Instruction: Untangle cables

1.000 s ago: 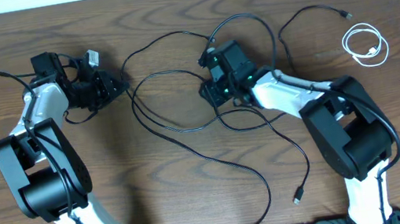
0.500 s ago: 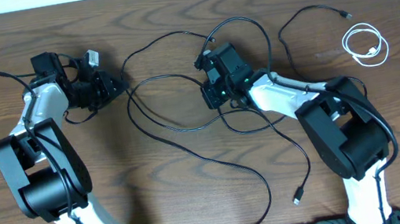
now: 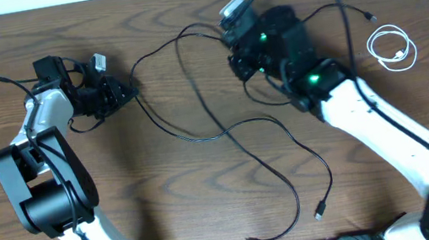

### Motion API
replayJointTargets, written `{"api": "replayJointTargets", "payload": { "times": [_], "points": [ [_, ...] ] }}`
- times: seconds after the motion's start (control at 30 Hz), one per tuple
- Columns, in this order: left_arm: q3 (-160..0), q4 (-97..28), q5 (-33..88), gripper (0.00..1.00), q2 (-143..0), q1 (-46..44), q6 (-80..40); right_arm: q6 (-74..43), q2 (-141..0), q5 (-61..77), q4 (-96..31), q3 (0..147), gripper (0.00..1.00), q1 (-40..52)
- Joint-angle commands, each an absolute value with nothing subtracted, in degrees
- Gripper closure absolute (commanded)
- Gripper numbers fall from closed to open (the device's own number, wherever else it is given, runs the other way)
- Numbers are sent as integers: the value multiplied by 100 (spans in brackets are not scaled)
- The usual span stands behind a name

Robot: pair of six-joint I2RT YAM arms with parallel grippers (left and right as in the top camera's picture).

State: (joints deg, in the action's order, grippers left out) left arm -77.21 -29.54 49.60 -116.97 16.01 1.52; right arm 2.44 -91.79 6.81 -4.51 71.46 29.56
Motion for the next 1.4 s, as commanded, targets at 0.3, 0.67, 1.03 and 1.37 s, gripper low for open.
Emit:
{"api": "replayJointTargets", "payload": {
  "times": [0.3, 0.67, 1.03, 1.37],
  "points": [
    [-7780, -2950, 4991, 92, -11745, 1594, 161, -1466, -8755, -1295, -652, 7155, 99, 1511],
    [-7780, -2950, 4991, 92, -11745, 1594, 161, -3035, -9303, -1295, -2165, 7144, 99, 158],
    [-7780, -2947, 4991, 92, -11745, 1594, 161, -4995, -10044, -1225, -2834, 7144, 69, -362],
    [-7780, -2945, 4989, 91, -11745, 1594, 161, -4989, -10084, -794, -2980, 7144, 19, -285]
  ]
}}
